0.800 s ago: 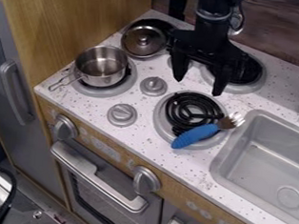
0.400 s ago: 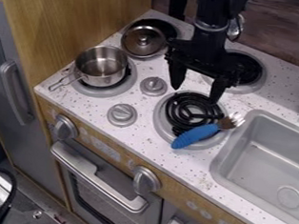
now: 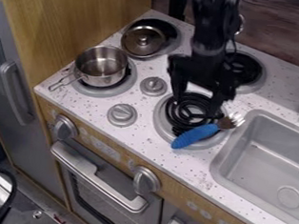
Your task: Move the blue object to top right burner
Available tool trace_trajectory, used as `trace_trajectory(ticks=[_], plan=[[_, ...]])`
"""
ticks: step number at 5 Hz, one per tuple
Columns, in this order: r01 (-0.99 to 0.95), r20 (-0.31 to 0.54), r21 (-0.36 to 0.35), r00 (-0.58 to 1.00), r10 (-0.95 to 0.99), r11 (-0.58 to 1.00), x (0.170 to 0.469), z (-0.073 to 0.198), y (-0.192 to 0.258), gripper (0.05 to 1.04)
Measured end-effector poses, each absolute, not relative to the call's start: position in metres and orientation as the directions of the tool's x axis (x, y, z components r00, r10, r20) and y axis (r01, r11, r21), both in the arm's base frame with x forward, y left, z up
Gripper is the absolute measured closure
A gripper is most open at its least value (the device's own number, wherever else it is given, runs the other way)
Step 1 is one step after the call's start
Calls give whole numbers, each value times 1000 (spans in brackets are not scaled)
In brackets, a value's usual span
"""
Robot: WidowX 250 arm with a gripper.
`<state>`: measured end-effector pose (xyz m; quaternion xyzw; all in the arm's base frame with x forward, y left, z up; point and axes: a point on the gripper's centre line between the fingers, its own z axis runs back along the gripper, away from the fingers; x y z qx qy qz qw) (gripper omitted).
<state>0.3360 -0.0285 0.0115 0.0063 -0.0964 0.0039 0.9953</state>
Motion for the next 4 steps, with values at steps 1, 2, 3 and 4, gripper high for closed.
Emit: trace_trajectory(ticks=[1,2,3,4], plan=[[26,202,-15,979,-23,1000,342,-20,-33,88],[73,211,-25,975,-66,997,350,-39,-36,88],[103,186,-32,978,-96,994,354,-52,-37,87],[106,178,-45,979,-96,993,355,-56,-38,109]])
